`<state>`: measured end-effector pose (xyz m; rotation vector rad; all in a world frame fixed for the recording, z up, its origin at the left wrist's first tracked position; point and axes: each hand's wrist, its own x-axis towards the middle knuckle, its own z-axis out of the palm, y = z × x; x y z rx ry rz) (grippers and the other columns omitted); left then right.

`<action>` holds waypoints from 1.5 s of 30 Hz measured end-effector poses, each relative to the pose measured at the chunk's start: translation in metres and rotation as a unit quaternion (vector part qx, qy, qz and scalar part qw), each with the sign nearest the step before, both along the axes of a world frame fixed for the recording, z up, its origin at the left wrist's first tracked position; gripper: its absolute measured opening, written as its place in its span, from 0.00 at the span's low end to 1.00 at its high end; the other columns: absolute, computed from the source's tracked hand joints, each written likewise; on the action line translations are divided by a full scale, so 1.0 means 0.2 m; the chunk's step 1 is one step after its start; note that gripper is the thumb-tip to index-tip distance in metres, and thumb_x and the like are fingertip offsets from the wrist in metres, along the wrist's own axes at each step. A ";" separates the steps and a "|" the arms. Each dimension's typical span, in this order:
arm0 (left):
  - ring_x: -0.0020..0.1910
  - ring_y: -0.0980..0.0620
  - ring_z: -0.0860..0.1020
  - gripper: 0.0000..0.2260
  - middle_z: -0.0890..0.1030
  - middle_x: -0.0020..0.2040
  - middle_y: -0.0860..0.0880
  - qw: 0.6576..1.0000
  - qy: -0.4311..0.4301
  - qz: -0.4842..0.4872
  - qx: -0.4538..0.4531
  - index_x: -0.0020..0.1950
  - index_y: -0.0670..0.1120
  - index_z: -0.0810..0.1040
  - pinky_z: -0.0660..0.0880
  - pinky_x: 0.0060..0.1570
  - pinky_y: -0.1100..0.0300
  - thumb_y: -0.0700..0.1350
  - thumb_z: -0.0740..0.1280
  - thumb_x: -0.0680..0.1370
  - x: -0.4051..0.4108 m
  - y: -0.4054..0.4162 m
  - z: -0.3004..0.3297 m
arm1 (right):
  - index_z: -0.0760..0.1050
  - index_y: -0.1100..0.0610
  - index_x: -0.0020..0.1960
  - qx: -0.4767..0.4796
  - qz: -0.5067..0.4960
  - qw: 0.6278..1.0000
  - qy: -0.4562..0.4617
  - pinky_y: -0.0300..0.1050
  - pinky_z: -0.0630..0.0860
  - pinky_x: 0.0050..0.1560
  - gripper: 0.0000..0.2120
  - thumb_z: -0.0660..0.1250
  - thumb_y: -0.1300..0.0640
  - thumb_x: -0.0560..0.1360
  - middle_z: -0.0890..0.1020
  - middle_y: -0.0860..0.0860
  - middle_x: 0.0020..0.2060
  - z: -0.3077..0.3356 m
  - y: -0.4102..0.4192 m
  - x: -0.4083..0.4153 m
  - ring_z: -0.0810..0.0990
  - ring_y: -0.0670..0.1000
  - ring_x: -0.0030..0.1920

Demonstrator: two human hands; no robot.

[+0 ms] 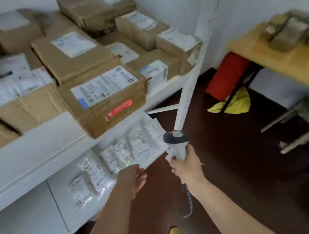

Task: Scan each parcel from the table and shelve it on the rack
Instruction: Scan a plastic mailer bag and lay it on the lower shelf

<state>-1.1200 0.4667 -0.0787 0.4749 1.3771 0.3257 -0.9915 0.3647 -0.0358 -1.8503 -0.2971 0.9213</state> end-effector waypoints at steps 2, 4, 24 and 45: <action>0.33 0.50 0.75 0.05 0.79 0.46 0.43 0.999 -0.009 -0.046 0.023 0.55 0.39 0.74 0.75 0.28 0.62 0.37 0.63 0.80 0.20 -0.02 0.16 | 0.71 0.56 0.58 0.026 -0.045 0.999 0.003 0.33 0.74 0.28 0.14 0.68 0.67 0.75 0.78 0.56 0.43 0.15 -0.09 0.15 0.77 0.49 0.35; 0.35 0.50 0.75 0.06 0.78 0.49 0.42 0.992 -0.018 -0.106 0.058 0.57 0.39 0.73 0.74 0.34 0.62 0.38 0.62 0.81 0.44 -0.06 0.33 | 0.71 0.54 0.58 0.050 -0.087 0.995 -0.012 0.34 0.74 0.32 0.14 0.68 0.65 0.76 0.79 0.54 0.44 0.28 -0.20 0.32 0.79 0.50 0.38; 0.48 0.46 0.80 0.04 0.80 0.48 0.44 0.910 -0.108 -0.385 0.114 0.53 0.41 0.76 0.75 0.49 0.54 0.38 0.62 0.81 3.29 -1.33 0.78 | 0.73 0.59 0.57 0.115 -0.364 0.924 -0.023 0.42 0.73 0.30 0.11 0.66 0.67 0.76 0.77 0.55 0.38 0.76 -1.74 2.63 0.73 0.47 0.25; 0.38 0.49 0.78 0.10 0.79 0.43 0.46 0.869 -0.075 -0.483 0.076 0.62 0.40 0.74 0.73 0.33 0.58 0.38 0.62 0.81 5.70 -1.80 0.43 | 0.74 0.57 0.50 0.096 -0.487 0.868 -0.022 0.46 0.70 0.30 0.05 0.66 0.64 0.75 0.79 0.58 0.41 0.65 -2.16 4.72 0.71 0.50 0.26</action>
